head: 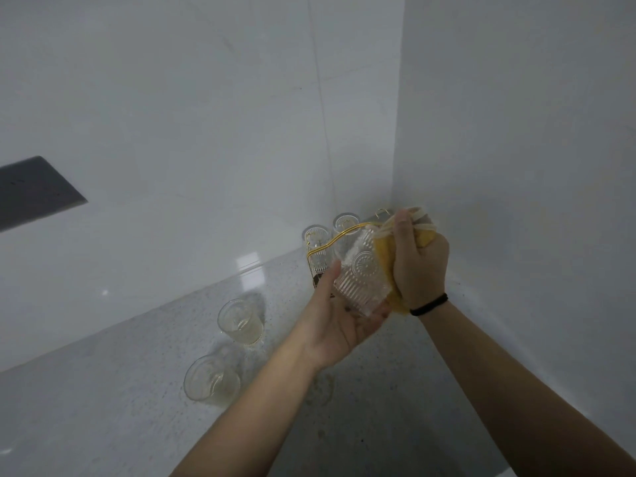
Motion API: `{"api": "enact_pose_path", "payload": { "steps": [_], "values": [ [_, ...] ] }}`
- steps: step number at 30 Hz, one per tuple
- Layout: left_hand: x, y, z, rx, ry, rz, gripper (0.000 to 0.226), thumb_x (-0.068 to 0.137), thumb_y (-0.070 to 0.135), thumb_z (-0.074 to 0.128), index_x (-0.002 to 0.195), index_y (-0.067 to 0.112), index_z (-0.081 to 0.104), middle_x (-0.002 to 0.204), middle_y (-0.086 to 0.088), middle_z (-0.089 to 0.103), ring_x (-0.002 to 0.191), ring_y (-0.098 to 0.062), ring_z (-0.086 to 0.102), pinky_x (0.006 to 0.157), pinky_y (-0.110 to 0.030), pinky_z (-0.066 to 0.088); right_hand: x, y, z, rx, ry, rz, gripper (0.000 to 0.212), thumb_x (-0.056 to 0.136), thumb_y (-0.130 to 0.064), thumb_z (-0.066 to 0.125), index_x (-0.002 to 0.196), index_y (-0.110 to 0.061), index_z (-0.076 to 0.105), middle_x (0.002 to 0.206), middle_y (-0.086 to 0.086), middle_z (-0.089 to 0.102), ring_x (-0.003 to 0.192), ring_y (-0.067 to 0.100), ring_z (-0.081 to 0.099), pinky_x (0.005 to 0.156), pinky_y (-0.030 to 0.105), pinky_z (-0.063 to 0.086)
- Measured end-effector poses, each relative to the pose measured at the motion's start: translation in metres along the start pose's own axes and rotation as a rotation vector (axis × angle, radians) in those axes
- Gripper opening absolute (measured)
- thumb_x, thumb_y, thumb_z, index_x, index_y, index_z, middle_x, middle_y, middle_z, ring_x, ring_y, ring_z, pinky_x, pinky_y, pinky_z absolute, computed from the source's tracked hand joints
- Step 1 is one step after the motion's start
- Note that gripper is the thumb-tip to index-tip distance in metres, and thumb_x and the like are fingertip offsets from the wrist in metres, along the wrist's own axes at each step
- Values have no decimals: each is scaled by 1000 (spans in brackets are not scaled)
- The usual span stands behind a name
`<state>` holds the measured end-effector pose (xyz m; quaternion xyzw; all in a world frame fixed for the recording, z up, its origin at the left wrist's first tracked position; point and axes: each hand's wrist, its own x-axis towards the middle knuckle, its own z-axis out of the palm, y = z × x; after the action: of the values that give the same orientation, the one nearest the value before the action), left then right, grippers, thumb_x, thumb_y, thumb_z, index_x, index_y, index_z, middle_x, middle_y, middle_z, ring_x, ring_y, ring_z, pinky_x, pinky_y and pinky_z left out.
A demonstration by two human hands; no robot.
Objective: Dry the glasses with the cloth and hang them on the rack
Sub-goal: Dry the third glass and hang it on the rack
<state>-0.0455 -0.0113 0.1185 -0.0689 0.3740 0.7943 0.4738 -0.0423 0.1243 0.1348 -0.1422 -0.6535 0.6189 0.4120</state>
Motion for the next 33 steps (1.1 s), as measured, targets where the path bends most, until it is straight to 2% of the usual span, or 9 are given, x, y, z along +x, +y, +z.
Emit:
{"api": "enact_pose_path", "payload": {
  "steps": [7,10,12,14,17,20,23,27,33],
  "values": [
    [25,-19,-2,993,304,777,70,69,42,82,122,51,36,130,11,52,114,-11,59,91,-32,53,26,14,-8,-155,86,203,52,92,-32,50,44,-20,33,32,-8,36,32,0,38,35,11,28],
    [31,-9,7,708,269,623,58,74,30,81,121,40,47,124,4,60,105,-10,66,77,-26,57,30,21,-11,-139,84,168,51,92,-34,51,45,-21,34,32,-10,39,33,0,40,37,10,30],
    [38,-2,17,167,149,306,58,77,29,78,128,18,53,128,-14,61,102,-26,68,66,-30,60,32,27,-15,-89,62,91,48,91,-32,51,46,-25,37,34,-15,43,36,1,42,39,14,32],
    [40,1,23,-44,100,43,67,75,44,70,129,8,55,121,-21,63,86,-31,68,60,-32,60,35,30,-17,-78,29,18,44,89,-31,51,46,-28,39,36,-17,46,36,0,43,38,13,30],
    [48,-4,22,302,150,161,62,76,57,67,125,21,54,117,-9,67,82,-21,73,76,-35,61,46,35,-17,-87,63,28,45,90,-29,53,46,-29,39,37,-19,47,35,-2,44,37,7,28],
    [62,-12,16,741,304,556,69,74,29,82,128,34,40,122,11,56,98,-6,68,82,-34,59,58,42,-14,-145,90,108,48,92,-31,52,46,-25,39,35,-18,47,34,-3,43,36,7,29],
    [72,-2,16,566,303,538,70,66,24,86,125,30,49,118,2,63,99,-15,69,70,-31,59,62,48,-11,-93,102,120,46,91,-36,50,48,-25,39,33,-10,41,33,-2,42,36,7,30],
    [81,14,21,90,154,184,56,74,33,77,123,14,57,114,-15,71,91,-32,71,58,-26,58,69,54,-15,20,53,-9,38,89,-34,45,53,-23,43,39,-13,44,38,-4,45,40,7,32],
    [108,61,18,304,232,296,61,72,36,75,121,10,49,109,-17,70,76,-27,72,49,-21,55,97,91,-40,-32,185,216,52,97,-33,39,55,-4,49,39,-3,43,34,4,40,38,16,36]
  ]
}}
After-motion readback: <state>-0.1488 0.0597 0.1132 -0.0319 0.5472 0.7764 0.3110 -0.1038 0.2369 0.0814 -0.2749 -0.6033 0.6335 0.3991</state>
